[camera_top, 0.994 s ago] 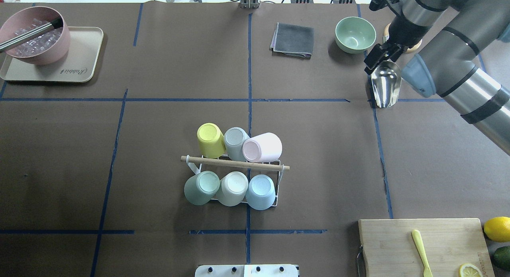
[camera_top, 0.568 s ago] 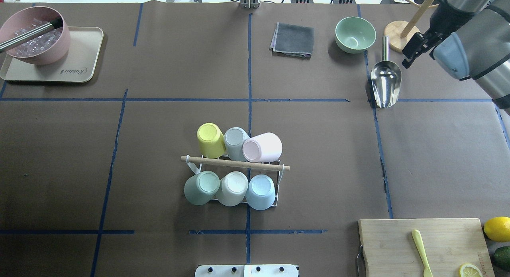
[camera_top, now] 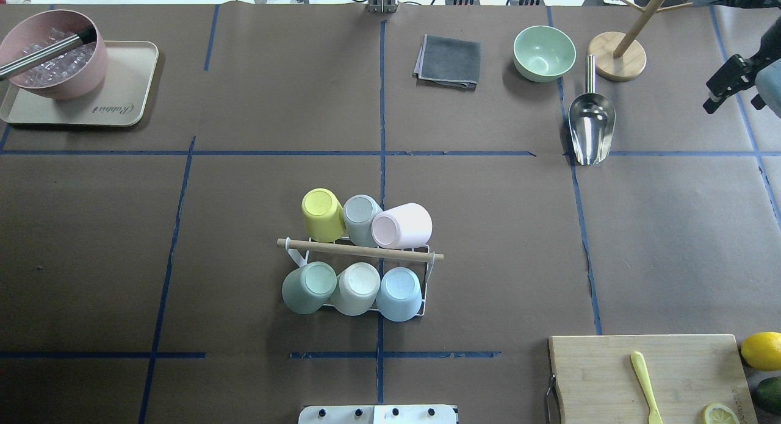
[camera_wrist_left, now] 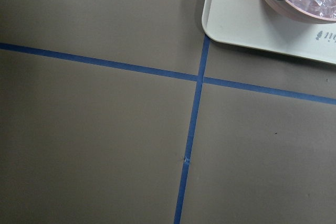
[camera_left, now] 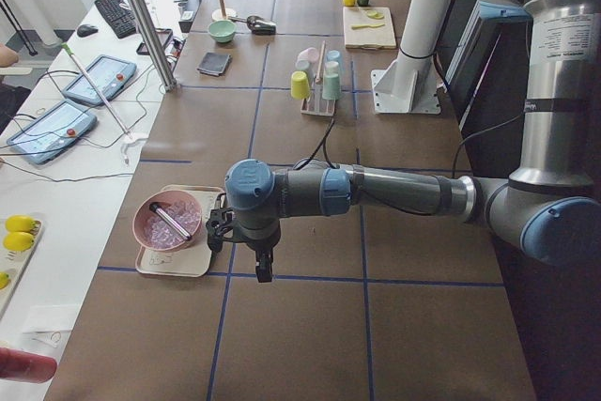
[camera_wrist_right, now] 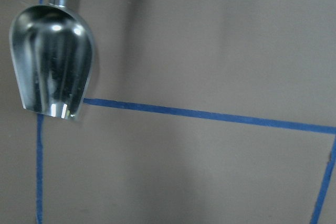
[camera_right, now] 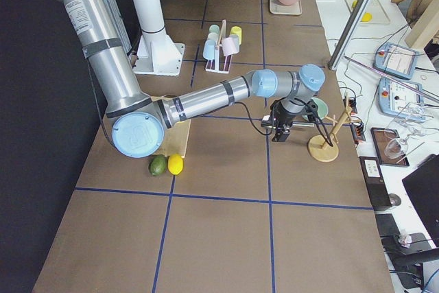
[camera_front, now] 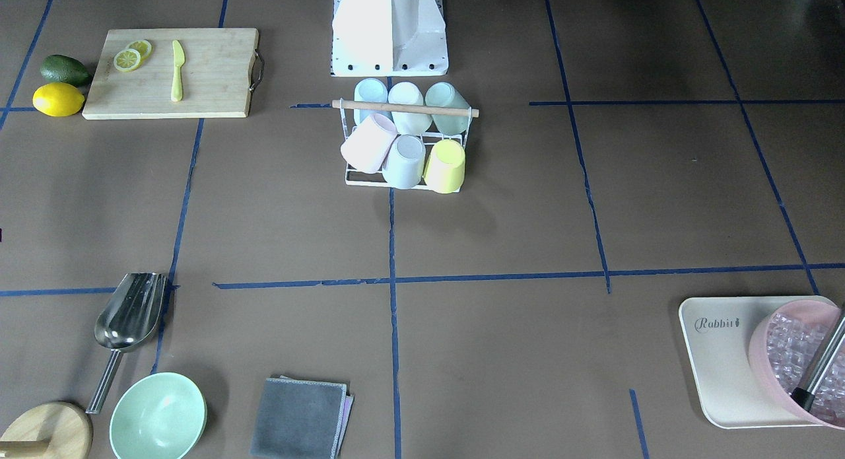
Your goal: Place cup on cup holder
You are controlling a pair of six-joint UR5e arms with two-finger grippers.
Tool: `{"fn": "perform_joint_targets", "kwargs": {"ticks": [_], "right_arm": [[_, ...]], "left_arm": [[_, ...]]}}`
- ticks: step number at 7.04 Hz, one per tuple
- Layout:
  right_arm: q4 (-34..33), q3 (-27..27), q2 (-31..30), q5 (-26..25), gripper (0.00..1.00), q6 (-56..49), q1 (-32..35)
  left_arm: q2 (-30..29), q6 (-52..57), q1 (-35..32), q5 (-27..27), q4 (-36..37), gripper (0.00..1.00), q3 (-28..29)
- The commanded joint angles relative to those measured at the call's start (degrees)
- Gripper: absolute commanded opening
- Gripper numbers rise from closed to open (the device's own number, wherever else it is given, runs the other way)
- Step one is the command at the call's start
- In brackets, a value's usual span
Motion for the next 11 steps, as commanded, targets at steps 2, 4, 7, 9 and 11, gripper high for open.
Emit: {"fn": "perform_joint_targets", "kwargs": {"ticks": [2, 4, 7, 9, 11], "right_arm": [[9.1, 0.2, -9.1, -0.9, 1.0, -2.7, 4.2], [12.6, 0.1, -14.8, -2.2, 1.0, -3.5, 8.9], [12.6, 0.1, -18.8, -4.4, 1.0, -10.4, 14.2], [12.6, -0.1, -19.8, -6.1, 1.0, -10.4, 16.3], [12.6, 0.0, -20.1, -6.2, 1.0, -10.3, 17.0]], "left_arm": [[-0.2, 1.3, 1.0, 1.5, 0.0, 1.0, 2.2], [-0.3, 1.4, 3.0, 1.7, -0.3, 1.0, 2.5], [0.0, 1.6, 3.2, 1.6, -0.6, 1.0, 2.6], [0.3, 1.7, 3.2, 1.5, -0.7, 1.0, 2.6], [0.3, 1.8, 3.2, 1.5, -0.6, 1.0, 2.6]]}}
